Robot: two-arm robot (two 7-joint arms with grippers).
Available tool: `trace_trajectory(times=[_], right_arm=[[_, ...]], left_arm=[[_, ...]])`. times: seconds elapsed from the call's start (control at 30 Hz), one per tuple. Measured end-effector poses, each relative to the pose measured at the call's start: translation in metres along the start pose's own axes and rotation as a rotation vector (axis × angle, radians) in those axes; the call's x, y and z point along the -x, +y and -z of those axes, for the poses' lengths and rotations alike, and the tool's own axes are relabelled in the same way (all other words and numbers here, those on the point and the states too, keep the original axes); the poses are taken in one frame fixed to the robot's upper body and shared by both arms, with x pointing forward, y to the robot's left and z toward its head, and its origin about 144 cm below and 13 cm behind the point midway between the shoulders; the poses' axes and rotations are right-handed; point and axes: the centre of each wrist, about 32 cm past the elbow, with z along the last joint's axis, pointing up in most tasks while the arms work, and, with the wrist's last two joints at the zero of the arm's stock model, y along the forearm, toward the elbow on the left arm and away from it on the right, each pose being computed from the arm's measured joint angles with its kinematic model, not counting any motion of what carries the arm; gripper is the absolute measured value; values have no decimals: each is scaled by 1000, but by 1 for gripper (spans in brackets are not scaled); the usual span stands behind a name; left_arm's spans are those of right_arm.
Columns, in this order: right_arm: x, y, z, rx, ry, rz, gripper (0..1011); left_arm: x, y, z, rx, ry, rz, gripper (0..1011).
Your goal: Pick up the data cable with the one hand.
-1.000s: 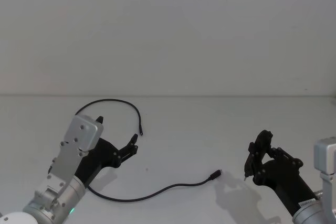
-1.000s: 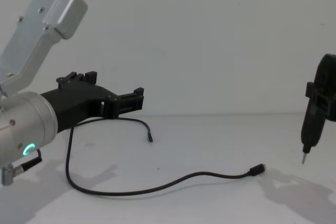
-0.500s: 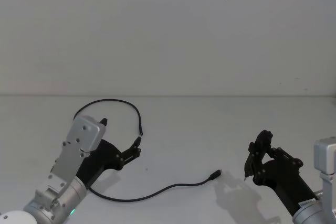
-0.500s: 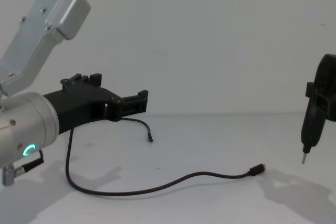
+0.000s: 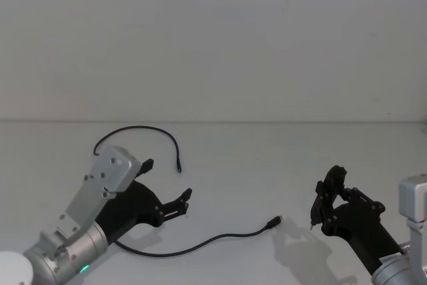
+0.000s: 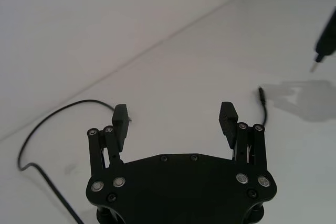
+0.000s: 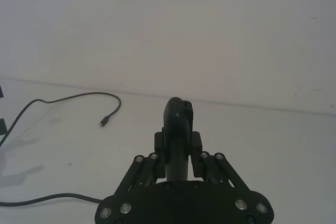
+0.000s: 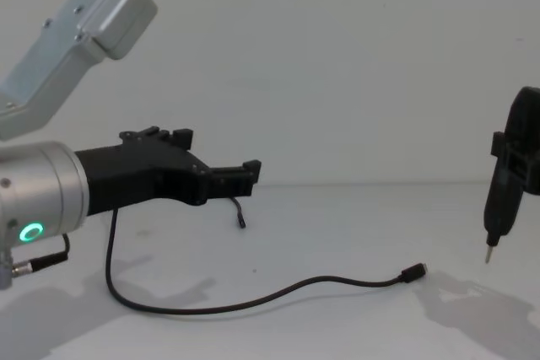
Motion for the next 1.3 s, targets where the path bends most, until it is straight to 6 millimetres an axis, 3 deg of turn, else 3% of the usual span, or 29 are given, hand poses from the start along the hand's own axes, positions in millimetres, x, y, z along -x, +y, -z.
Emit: trace_trajectory(times=[0.4, 0.73, 1.3], right_arm=[[0, 0, 0, 0, 0, 0, 263], [0, 0, 0, 0, 0, 0, 263], [0, 0, 0, 0, 0, 0, 263]], left_arm=[[-30, -7, -20, -77, 2, 190, 1004], [-51, -26, -40, -170, 14, 320, 1004], [-66, -61, -52, -338, 38, 438, 1004]])
